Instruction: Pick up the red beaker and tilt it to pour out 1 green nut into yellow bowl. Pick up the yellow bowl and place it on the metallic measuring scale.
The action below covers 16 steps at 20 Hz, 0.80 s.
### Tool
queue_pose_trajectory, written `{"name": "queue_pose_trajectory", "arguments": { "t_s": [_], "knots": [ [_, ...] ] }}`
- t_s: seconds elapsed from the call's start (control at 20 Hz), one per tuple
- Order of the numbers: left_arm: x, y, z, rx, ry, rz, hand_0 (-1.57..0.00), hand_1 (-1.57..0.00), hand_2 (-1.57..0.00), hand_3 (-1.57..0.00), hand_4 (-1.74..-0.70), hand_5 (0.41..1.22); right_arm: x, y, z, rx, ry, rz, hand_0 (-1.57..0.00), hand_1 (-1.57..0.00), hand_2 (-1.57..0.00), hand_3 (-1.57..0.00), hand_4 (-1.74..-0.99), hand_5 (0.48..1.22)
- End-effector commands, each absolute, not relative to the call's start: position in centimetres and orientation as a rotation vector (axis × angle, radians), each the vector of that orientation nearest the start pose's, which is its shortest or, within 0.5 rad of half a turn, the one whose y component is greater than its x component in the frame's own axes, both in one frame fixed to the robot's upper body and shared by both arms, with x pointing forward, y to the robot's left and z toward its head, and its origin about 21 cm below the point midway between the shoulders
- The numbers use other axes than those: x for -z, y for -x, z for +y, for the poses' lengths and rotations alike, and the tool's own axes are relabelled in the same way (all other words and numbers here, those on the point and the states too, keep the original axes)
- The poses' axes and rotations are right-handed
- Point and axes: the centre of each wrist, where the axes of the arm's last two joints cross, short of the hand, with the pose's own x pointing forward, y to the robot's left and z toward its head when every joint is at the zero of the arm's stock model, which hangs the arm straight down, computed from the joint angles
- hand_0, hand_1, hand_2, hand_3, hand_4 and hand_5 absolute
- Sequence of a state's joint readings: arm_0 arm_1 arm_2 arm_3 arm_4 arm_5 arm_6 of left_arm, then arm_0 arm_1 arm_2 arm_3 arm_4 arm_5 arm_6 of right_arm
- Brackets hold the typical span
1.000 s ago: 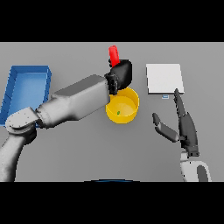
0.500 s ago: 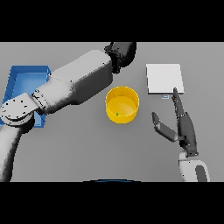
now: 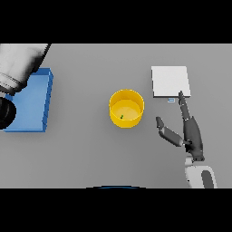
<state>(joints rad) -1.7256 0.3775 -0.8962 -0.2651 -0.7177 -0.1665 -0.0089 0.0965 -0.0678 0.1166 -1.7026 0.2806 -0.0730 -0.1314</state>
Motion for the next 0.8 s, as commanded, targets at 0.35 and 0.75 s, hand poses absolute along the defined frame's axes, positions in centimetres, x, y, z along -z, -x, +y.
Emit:
{"name": "queue_pose_trajectory", "arguments": {
  "t_s": [0.35, 0.75],
  "knots": [
    [-30.0, -48.9, 26.3, 0.867, -1.115, -1.319, -1.57, -1.57, -1.57, -1.51, -1.74, 1.221, -1.2, -23.0, -22.3, -0.262, 0.127, -1.773, 0.00, 0.00, 0.00, 0.00, -1.092, 0.637],
    [-21.6, -47.1, 33.5, 0.345, -0.957, -1.159, -1.57, -1.57, -1.57, -1.49, -1.74, 1.221, -0.8, -22.7, -22.7, -0.299, 0.116, -1.781, 0.00, 0.00, 0.00, 0.00, -1.181, 0.687]
  ]
}}
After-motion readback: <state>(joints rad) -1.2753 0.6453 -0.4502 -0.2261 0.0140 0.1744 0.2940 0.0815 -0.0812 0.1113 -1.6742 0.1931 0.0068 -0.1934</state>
